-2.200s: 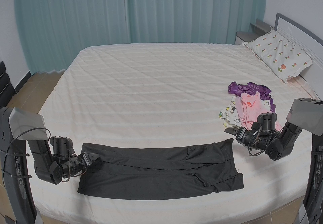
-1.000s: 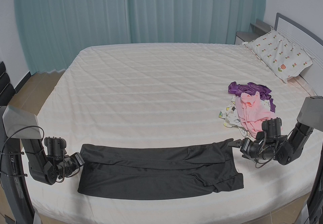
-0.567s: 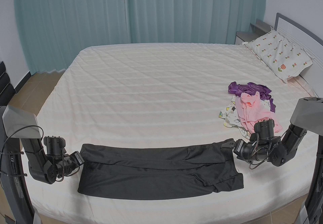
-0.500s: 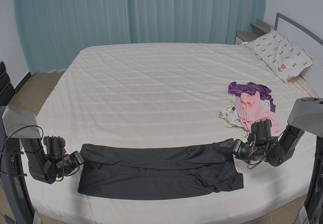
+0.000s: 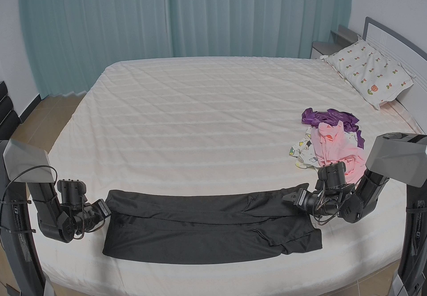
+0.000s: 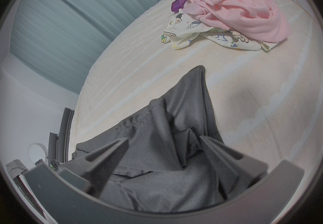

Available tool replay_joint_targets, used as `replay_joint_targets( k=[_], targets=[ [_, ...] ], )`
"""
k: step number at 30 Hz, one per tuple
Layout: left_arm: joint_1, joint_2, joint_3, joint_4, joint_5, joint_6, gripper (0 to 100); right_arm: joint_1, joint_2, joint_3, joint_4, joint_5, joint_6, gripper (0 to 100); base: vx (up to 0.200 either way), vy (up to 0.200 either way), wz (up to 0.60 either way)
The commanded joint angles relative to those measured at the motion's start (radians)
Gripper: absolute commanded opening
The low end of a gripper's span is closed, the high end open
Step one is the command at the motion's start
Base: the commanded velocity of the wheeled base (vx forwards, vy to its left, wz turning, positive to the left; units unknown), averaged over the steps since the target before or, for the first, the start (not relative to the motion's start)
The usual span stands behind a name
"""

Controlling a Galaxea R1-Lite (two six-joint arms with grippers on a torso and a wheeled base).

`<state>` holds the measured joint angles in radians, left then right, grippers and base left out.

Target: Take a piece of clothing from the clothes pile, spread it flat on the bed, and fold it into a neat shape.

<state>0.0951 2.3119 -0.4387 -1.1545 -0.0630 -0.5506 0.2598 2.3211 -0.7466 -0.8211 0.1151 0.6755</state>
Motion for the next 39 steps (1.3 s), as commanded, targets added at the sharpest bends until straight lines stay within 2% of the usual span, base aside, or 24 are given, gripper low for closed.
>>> replay_joint_targets(
  k=[1, 17, 20, 23, 28, 31, 35, 39],
  targets=[
    [0.0, 0.001, -0.002, -0.001, 0.0, -0.002, 0, 0.001, 0.008, 0.001, 0.0, -0.003, -0.005, 0, 0.0, 0.0, 0.0],
    [0.008, 0.001, -0.017, -0.002, 0.0, -0.005, 0, -0.024, -0.052, 0.016, -0.003, 0.015, -0.007, 0, 0.0, 0.0, 0.0],
    [0.009, 0.0, -0.025, -0.002, 0.002, -0.005, 0, -0.031, -0.066, 0.01, -0.003, 0.031, 0.001, 0, 0.0, 0.0, 0.0],
    [0.014, -0.016, -0.052, -0.005, 0.002, -0.006, 0, -0.068, -0.091, -0.011, 0.002, 0.078, 0.006, 0, 0.0, 0.0, 0.0],
    [0.012, -0.062, -0.081, 0.018, 0.002, -0.005, 0, -0.096, -0.081, -0.071, 0.007, 0.081, 0.05, 0, 0.0, 0.0, 0.0],
    [0.014, -0.106, -0.149, 0.107, 0.002, -0.005, 0, -0.099, -0.08, -0.097, 0.003, 0.086, 0.102, 0, 0.0, 0.0, 0.0],
    [0.018, -0.123, -0.255, 0.265, 0.002, -0.003, 0, -0.099, -0.078, -0.117, -0.007, 0.087, 0.108, 0, 0.0, 0.0, 0.0],
    [0.018, -0.124, -0.318, 0.326, 0.002, -0.005, 0, -0.099, -0.081, -0.132, -0.012, 0.086, 0.136, 0, 0.0, 0.0, 0.0]
  ],
)
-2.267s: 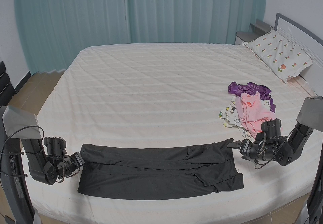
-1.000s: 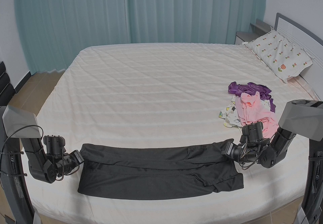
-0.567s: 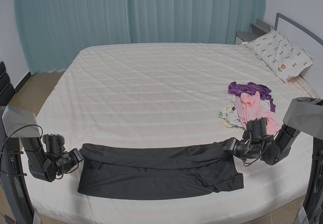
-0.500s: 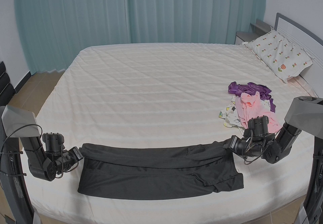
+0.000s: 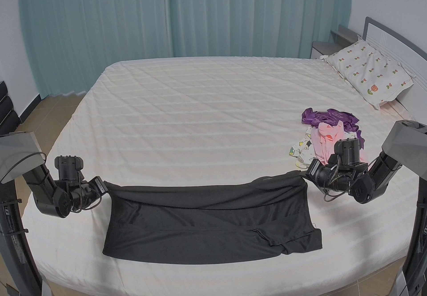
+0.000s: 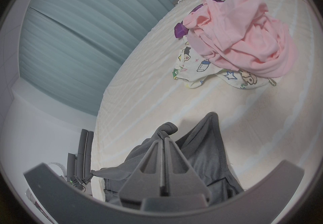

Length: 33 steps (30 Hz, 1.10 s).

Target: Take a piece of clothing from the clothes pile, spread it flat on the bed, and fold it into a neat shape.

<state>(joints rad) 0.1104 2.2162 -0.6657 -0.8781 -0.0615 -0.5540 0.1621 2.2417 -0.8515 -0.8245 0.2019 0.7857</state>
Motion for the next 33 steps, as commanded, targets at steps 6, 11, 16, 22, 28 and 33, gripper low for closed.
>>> replay_joint_targets(
  k=[6, 11, 16, 22, 28, 33],
  targets=[
    [0.012, -0.023, -0.126, 0.048, 0.0, -0.026, 0, -0.006, 0.001, -0.041, -0.021, -0.012, 0.053, 0, 0.0, 0.0, 0.0],
    [0.011, -0.024, -0.126, 0.045, -0.011, -0.089, 0, -0.016, 0.001, -0.015, -0.058, -0.013, 0.053, 0, 0.0, 0.0, 0.0],
    [0.015, -0.026, -0.121, 0.051, -0.014, -0.089, 0, -0.021, -0.008, 0.014, -0.053, -0.013, 0.047, 0, 0.0, 0.0, 0.0],
    [0.012, -0.038, -0.072, 0.054, -0.014, -0.058, 0, -0.035, -0.011, 0.055, -0.05, -0.002, 0.0, 0, 0.0, 0.0, 0.0],
    [0.012, -0.029, 0.038, 0.047, -0.015, 0.071, 0, -0.042, -0.011, 0.134, -0.05, 0.044, -0.077, 0, 0.0, 0.0, 0.0],
    [0.012, -0.024, 0.114, 0.047, -0.014, 0.149, 0, -0.041, 0.001, 0.184, -0.05, 0.048, -0.157, 0, 0.0, 0.0, 0.0]
  ],
)
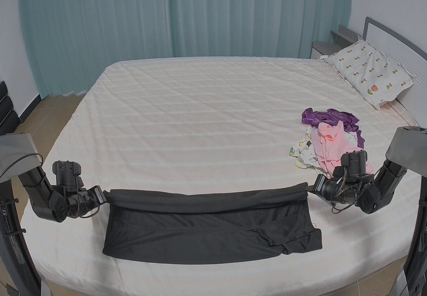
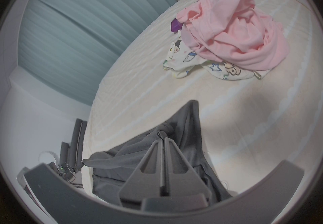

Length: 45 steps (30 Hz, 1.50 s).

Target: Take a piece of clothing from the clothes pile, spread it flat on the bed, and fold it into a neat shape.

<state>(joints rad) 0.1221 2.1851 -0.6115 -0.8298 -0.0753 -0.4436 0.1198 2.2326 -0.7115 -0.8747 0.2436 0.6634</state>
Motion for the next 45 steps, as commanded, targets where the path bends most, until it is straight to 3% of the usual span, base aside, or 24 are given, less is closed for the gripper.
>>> replay_joint_targets(
  k=[1, 12, 13, 25, 32, 35, 37, 38, 40, 42, 45],
  targets=[
    [0.001, 0.012, 0.072, -0.003, 0.0, 0.059, 0, 0.003, 0.012, 0.053, 0.0, 0.008, -0.047, 0, 0.0, 0.0, 0.0],
    [-0.013, 0.088, 0.171, -0.005, 0.0, 0.223, 0, 0.018, 0.039, 0.098, 0.003, 0.006, -0.131, 0, 0.0, 0.0, 0.0],
    [-0.024, 0.09, 0.179, -0.005, 0.002, 0.227, 100, 0.026, 0.044, 0.102, 0.008, 0.006, -0.15, 100, 0.0, 0.0, 0.0],
    [0.007, 0.019, 0.211, -0.003, -0.001, 0.189, 100, 0.026, -0.033, 0.081, 0.008, 0.019, -0.133, 100, 0.0, 0.0, 0.0],
    [0.025, -0.105, 0.171, 0.005, -0.078, -0.014, 100, 0.077, -0.031, -0.017, 0.022, 0.019, -0.054, 100, 0.0, 0.0, 0.0],
    [0.01, -0.11, 0.145, 0.003, -0.087, -0.089, 100, 0.136, -0.01, -0.052, 0.025, 0.011, -0.054, 100, 0.0, 0.0, 0.0],
    [-0.055, -0.093, 0.116, -0.002, -0.083, -0.178, 100, 0.19, 0.036, -0.102, 0.037, 0.003, -0.061, 100, 0.0, 0.0, 0.0],
    [-0.055, -0.093, 0.116, -0.002, -0.083, -0.178, 100, 0.19, 0.036, -0.102, 0.037, 0.003, -0.061, 100, 0.0, 0.0, 0.0],
    [-0.107, -0.061, 0.088, -0.006, -0.08, -0.283, 100, 0.222, 0.073, -0.181, 0.121, -0.014, -0.094, 100, 0.0, 0.0, 0.0],
    [-0.114, -0.048, 0.081, -0.006, -0.078, -0.299, 100, 0.227, 0.082, -0.206, 0.157, -0.02, -0.116, 100, 0.0, 0.0, 0.0],
    [-0.118, 0.008, 0.087, -0.057, -0.078, -0.306, 100, 0.231, 0.145, -0.298, 0.243, -0.078, -0.234, 100, 0.0, 0.0, 0.0]
  ],
)
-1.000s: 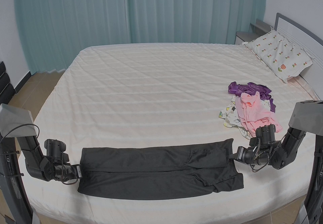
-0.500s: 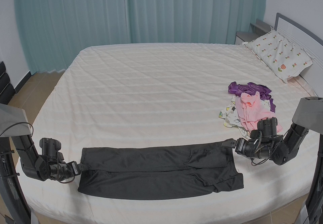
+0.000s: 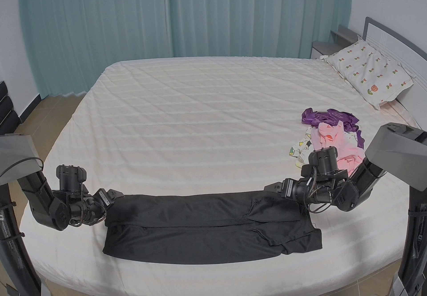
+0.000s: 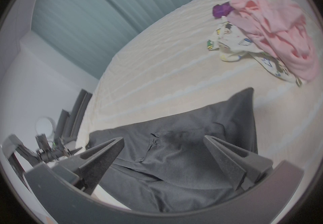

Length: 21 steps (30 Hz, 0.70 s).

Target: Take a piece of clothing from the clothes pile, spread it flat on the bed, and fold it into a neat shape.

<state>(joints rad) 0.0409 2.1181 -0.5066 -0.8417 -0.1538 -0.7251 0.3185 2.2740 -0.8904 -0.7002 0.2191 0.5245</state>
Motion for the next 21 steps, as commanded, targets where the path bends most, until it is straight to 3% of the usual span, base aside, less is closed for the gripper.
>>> replay_joint_targets(
  k=[1, 4, 5, 12, 21],
  targets=[
    [-0.036, 0.089, -0.016, -0.06, 0.002, -0.023, 100, 0.036, 0.114, -0.133, 0.071, -0.063, -0.106, 100, 0.0, 0.0, 0.0],
    [-0.036, 0.134, -0.001, -0.135, 0.008, -0.022, 100, 0.05, 0.136, -0.157, 0.079, -0.07, -0.123, 100, 0.0, 0.0, 0.0],
    [-0.036, 0.137, 0.005, -0.152, 0.011, -0.022, 100, 0.059, 0.136, -0.157, 0.082, -0.072, -0.124, 0, 0.0, 0.0, 0.0],
    [-0.035, 0.138, 0.022, -0.183, 0.011, -0.023, 100, 0.073, 0.144, -0.186, 0.173, -0.075, -0.201, 0, 0.0, 0.0, 0.0],
    [-0.036, 0.14, 0.028, -0.185, 0.011, -0.023, 100, 0.086, 0.142, -0.246, 0.159, -0.109, -0.19, 0, 0.0, 0.0, 0.0]
  ],
)
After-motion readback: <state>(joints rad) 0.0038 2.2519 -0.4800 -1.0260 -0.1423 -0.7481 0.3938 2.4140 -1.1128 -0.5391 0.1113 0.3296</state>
